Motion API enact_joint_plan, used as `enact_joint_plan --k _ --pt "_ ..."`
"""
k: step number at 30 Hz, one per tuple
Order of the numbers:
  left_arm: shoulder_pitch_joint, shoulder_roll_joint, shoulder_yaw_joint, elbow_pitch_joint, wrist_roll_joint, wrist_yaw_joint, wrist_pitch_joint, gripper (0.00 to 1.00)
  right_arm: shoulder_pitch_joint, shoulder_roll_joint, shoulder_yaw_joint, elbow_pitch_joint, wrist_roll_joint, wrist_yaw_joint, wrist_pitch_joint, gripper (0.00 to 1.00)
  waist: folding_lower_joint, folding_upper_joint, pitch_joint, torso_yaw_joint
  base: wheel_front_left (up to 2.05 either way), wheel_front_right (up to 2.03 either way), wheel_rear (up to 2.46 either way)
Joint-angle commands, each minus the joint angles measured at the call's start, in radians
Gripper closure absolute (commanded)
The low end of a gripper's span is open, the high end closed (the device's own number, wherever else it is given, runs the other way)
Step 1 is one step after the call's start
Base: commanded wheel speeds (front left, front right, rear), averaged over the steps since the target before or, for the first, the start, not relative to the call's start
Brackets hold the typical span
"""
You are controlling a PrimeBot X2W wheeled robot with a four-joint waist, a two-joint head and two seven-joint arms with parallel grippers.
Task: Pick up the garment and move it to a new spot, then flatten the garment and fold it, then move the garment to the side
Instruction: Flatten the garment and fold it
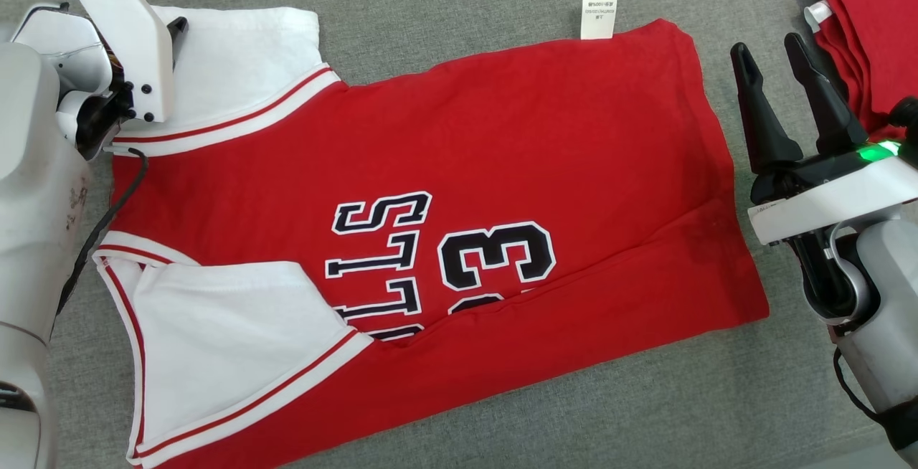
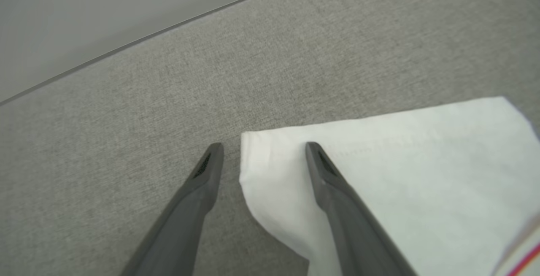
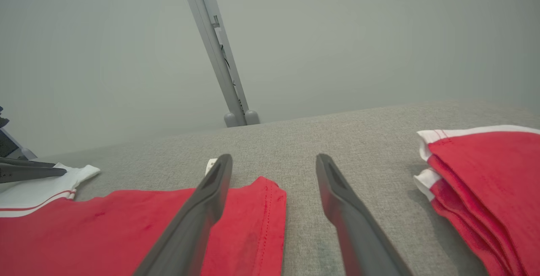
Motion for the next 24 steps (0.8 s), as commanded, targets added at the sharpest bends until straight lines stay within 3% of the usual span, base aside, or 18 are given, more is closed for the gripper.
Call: enact_joint_plan --k 1,3,4,13,24 --pt "0.004 0.006 0.001 0.007 -0.006 0.000 -0.004 0.05 -0.004 0.000 0.000 0.004 -0.002 0.000 -0.005 0.00 0.0000 0.0000 0.001 -0.001 0.00 0.00 0.00" --pt "0.001 0.005 0.000 0.015 -0.009 0.000 -0.002 0.91 -0.004 0.000 0.001 0.006 -0.003 0.000 -0.005 0.00 0.0000 0.0000 0.001 -0.002 0.00 0.00 0.00" --pt "-0.001 0.005 -0.002 0.017 -0.009 0.000 -0.004 1.00 -0.004 -0.001 0.001 0.007 -0.003 0.000 -0.005 0.00 0.0000 0.0000 0.002 -0.002 0.00 0.00 0.00" --pt "-0.030 -0.022 -0.007 -0.014 -0.018 0.002 -0.101 1.00 -0.042 -0.063 0.007 0.050 0.021 0.000 0.009 0.00 0.0000 0.0000 0.005 0.047 0.00 0.00 0.00" --pt "-0.001 -0.064 -0.084 -0.128 -0.033 0.000 -0.209 1.00 -0.198 -0.214 0.210 0.161 0.121 0.000 0.217 0.00 0.0000 0.0000 0.004 0.166 0.00 0.00 0.00"
